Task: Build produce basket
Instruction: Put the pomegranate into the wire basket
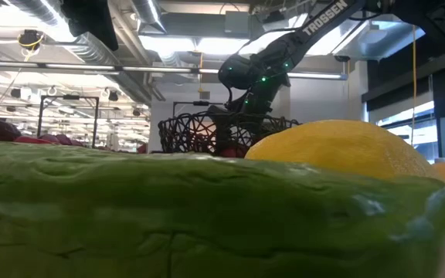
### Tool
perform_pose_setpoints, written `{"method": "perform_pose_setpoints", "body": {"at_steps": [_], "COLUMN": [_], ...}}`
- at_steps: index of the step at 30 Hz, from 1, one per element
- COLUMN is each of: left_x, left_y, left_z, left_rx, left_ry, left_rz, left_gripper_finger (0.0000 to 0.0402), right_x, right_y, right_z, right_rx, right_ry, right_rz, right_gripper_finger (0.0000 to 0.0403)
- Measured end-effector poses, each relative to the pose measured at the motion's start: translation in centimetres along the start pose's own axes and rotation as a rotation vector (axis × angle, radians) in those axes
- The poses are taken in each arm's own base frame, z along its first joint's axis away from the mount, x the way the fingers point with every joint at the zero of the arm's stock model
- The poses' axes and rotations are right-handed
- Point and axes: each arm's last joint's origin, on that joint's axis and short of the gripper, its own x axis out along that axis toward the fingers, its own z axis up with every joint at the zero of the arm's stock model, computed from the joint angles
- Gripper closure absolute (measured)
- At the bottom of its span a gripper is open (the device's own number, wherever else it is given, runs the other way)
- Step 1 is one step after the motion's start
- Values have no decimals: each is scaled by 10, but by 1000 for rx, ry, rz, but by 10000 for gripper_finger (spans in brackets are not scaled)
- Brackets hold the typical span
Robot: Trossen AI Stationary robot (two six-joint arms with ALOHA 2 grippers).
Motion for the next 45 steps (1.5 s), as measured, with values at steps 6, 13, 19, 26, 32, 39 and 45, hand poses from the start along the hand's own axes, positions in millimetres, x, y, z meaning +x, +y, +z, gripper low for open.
{"method": "perform_pose_setpoints", "body": {"at_steps": [6, 13, 19, 26, 32, 39, 45], "left_x": [0, 0, 0, 0, 0, 0, 0], "left_y": [0, 0, 0, 0, 0, 0, 0], "left_z": [0, 0, 0, 0, 0, 0, 0], "left_rx": [0, 1, 1, 2, 3, 3, 3], "left_ry": [0, 0, -1, 0, 0, 0, 0], "left_rz": [0, 0, 0, 0, 0, 0, 0], "left_gripper_finger": [401, 401, 401, 401, 401, 401, 401], "right_x": [0, 0, -5, -21, -21, -21, -21], "right_y": [0, 0, 9, 24, 24, 24, 24], "right_z": [0, 0, -1, 3, 2, 2, 2], "right_rx": [51, 57, 4, -12, -14, -13, -12], "right_ry": [-1, -4, -22, -79, -69, -70, -71], "right_rz": [0, -3, -6, -11, -25, -25, -23], "right_gripper_finger": [9, 9, 9, 9, 9, 9, 9]}}
